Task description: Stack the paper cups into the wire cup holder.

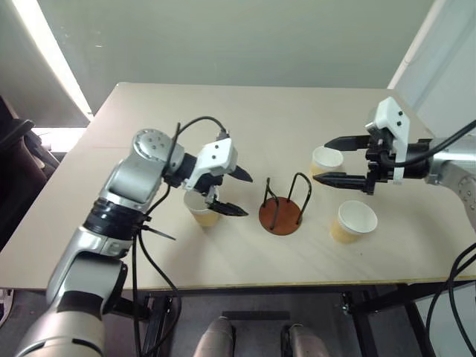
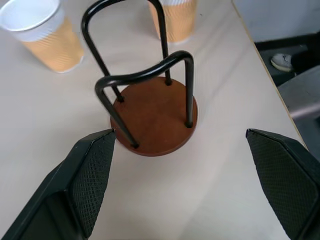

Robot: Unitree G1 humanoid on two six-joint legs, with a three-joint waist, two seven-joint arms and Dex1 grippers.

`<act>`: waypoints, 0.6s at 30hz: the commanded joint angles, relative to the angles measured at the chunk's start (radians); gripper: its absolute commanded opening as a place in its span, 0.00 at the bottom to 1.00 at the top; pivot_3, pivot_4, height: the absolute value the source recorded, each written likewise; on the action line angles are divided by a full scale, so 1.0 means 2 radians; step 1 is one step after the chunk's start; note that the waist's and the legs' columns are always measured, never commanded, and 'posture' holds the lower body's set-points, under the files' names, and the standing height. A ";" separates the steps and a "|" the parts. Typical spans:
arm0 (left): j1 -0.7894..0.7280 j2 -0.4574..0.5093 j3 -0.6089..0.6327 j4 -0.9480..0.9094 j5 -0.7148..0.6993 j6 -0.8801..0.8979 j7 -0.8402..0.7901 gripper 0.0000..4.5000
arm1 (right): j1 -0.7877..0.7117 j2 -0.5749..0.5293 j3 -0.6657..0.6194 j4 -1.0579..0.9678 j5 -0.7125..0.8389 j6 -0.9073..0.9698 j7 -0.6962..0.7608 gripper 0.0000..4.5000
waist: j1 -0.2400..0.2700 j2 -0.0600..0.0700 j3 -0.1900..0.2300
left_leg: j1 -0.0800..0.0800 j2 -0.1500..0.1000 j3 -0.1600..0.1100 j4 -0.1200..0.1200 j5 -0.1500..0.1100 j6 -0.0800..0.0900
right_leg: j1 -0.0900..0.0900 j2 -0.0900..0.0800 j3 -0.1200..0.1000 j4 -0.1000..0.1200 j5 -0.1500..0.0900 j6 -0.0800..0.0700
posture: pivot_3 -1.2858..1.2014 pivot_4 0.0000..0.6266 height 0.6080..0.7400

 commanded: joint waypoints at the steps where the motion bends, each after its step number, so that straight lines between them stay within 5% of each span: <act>1: -0.003 0.019 0.039 -0.025 -0.027 0.023 0.008 0.99 | -0.024 0.002 -0.004 0.010 -0.020 -0.021 -0.005 1.00 | 0.000 0.000 0.000 | 0.000 0.000 0.000 0.000 0.000 0.000 | 0.000 0.000 0.000 0.000 0.000 0.000 | 0.52 0.24 1.00; 18: 0.021 0.067 0.110 -0.101 -0.109 0.135 0.074 0.99 | -0.136 0.041 0.157 0.226 -0.278 -0.250 0.037 1.00 | -0.008 0.000 0.000 | 0.001 0.002 0.000 -0.003 -0.001 -0.002 | -0.003 0.000 -0.001 0.001 0.002 -0.004 | 0.52 0.24 1.00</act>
